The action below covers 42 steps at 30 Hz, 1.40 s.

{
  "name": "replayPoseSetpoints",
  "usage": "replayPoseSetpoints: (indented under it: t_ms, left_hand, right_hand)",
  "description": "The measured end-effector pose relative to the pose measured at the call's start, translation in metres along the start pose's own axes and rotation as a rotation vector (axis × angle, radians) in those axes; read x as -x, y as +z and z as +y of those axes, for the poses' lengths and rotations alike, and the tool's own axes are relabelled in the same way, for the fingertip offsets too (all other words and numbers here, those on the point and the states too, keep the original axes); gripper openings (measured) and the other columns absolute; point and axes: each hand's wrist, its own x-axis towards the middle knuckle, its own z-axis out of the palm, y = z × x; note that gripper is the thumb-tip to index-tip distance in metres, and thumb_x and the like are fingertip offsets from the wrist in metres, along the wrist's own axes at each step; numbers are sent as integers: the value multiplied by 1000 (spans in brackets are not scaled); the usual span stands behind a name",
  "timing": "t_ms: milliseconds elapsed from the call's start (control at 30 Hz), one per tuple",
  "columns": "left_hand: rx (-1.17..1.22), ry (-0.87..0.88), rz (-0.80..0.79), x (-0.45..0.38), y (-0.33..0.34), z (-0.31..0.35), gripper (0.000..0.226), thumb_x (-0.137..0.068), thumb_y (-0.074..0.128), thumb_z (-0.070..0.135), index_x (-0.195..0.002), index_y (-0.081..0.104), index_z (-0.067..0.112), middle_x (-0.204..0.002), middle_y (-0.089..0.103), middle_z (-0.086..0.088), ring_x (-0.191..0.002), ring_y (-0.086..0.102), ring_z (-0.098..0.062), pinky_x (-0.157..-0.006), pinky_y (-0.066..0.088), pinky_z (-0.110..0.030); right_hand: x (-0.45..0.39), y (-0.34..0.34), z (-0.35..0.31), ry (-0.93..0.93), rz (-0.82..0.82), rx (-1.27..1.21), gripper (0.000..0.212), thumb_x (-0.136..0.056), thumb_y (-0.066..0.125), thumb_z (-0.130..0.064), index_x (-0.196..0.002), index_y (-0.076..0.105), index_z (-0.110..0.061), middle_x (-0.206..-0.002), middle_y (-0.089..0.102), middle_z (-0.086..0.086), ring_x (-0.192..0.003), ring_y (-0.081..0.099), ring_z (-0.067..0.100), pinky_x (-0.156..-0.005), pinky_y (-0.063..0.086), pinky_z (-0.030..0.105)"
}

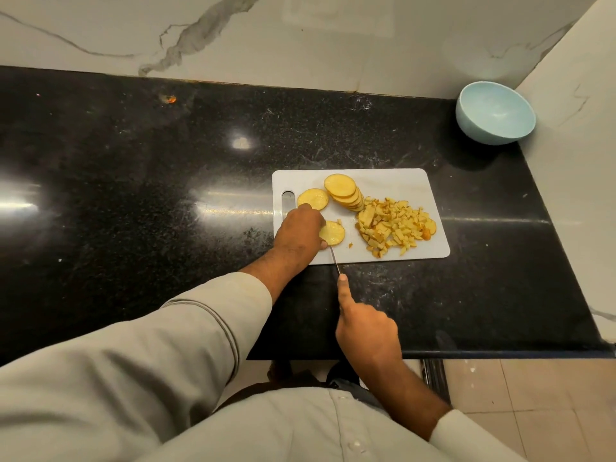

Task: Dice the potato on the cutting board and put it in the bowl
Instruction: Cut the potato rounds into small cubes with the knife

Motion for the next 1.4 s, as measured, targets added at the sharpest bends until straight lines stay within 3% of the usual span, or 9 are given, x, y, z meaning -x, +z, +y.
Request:
replayPoseSetpoints:
  t_ms: [133, 233, 400, 533, 667, 767, 967, 1133, 1400]
  left_hand:
    - [65, 2, 22, 2, 2, -6, 55, -78, 78, 17, -129, 59, 11, -122, 60, -10, -116, 54, -28, -95, 44, -31]
    - [98, -28, 63, 4, 4, -9, 51, -77, 79, 15, -125, 63, 10, -115, 65, -10, -109, 59, -26, -87, 44, -27]
    - [97, -61, 74, 7, 0, -7, 24, -74, 80, 12, -94, 73, 3, -87, 69, -10, -82, 63, -20, -68, 47, -27]
    - [98, -49, 54, 6, -4, -6, 31, -73, 81, 13, -101, 73, 4, -96, 69, -11, -93, 65, -25, -75, 50, -30]
    - [157, -66, 87, 7, 1, -7, 44, -74, 80, 12, -116, 68, 10, -106, 68, -8, -101, 63, -23, -78, 44, -24]
    - [173, -78, 60, 6, 2, -6, 56, -73, 82, 12, -125, 62, 12, -119, 65, -9, -110, 60, -25, -91, 48, -30]
    - [217, -93, 45, 5, -1, -6, 61, -67, 86, 13, -124, 63, 11, -120, 65, -10, -111, 60, -25, -93, 49, -32]
    - [164, -79, 79, 7, 0, -6, 48, -72, 83, 18, -117, 68, 11, -106, 69, -8, -97, 63, -22, -78, 45, -27]
    - [42, -75, 11, 3, -7, 3, 18, -80, 70, 5, -97, 72, 3, -97, 69, -13, -87, 65, -28, -78, 55, -36]
  right_hand:
    - [1, -11, 4, 7, 87, -83, 60, -101, 32, -30, -152, 1, -35, -73, 53, -3, -69, 62, 20, -59, 47, 33]
    - [-16, -20, -7, -8, 143, -98, 61, -100, 34, -29, -153, 3, -33, -70, 51, -2, -68, 62, 22, -56, 44, 33]
    - [-48, -22, -25, -21, 100, -79, 63, -97, 36, -24, -153, 7, -30, -84, 61, 6, -76, 62, 28, -57, 36, 34]
    - [-52, -18, -29, -16, 93, -74, 67, -95, 39, -22, -153, 6, -31, -83, 59, 5, -73, 61, 28, -56, 34, 34]
    - [-53, -16, -26, 15, 106, -74, 67, -95, 39, -24, -152, 5, -32, -68, 40, -2, -59, 43, 19, -52, 32, 32]
    - [-54, -14, -23, 20, 114, -90, 66, -96, 38, -26, -152, 4, -32, -72, 45, -2, -60, 45, 18, -54, 35, 32]
    - [-56, -13, -22, 12, 109, -80, 67, -96, 39, -25, -152, 3, -31, -72, 44, -1, -62, 47, 19, -54, 38, 33]
    - [-58, -12, -25, -1, 104, -48, 69, -94, 39, -23, -153, 4, -30, -69, 39, -1, -59, 44, 20, -52, 35, 33]
    - [-71, -12, -26, -47, 31, -57, 73, -91, 39, -18, -153, 3, -26, -68, 37, -1, -61, 43, 20, -55, 34, 33]
